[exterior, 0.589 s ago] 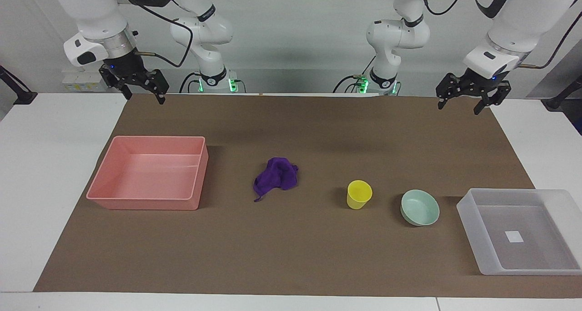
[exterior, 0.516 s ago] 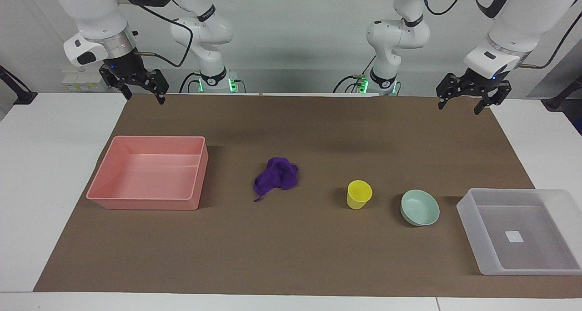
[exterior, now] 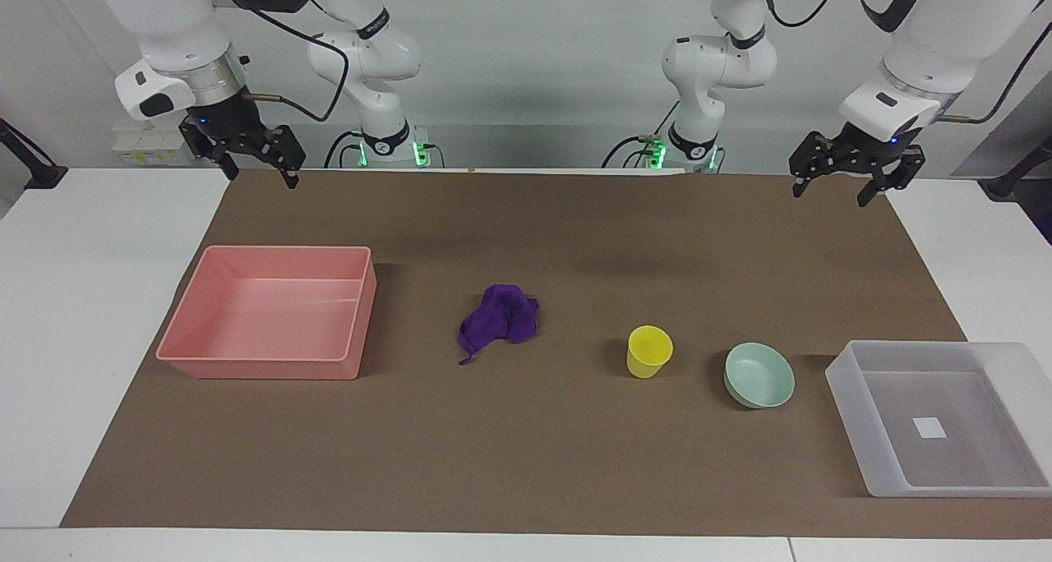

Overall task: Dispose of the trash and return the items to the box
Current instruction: 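Move the right gripper toward the purple cloth while the left gripper reaches the bowl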

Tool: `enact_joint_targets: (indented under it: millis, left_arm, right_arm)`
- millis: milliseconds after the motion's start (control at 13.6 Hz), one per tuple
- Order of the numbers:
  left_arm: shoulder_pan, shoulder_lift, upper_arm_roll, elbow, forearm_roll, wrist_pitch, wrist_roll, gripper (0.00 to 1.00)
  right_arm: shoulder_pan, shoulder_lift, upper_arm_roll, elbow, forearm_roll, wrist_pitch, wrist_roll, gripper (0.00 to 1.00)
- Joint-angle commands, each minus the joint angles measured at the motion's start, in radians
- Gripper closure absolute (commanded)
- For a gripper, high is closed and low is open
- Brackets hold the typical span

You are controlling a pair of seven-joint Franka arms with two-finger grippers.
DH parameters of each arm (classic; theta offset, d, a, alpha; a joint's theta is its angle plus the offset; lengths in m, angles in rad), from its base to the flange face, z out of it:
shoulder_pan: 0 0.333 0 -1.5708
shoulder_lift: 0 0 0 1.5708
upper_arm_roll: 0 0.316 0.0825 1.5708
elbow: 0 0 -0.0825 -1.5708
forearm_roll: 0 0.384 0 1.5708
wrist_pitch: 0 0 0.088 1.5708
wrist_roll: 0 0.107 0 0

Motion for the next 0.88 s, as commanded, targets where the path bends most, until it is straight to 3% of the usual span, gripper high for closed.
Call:
enact_joint_targets:
  millis: [0,516,811]
  left_arm:
    - [0.004,-0.012,-0.002,-0.001,0.002,-0.008,-0.008,0.0]
    - [0.005,-0.014,0.0,-0.027,0.002,0.09,0.001,0.0]
    - [0.005,-0.012,0.0,-0.047,0.002,0.158,0.001,0.0]
  right_arm:
    - [-0.005,-0.026,0.006,-0.034,0.007,0.025,-0.01,0.0]
    - [0.004,-0.028,0.011,-0.046,0.008,0.051,-0.004,0.0]
    - [0.093,-0.052,0.028,-0.196,0.031,0.262,0.033,0.0]
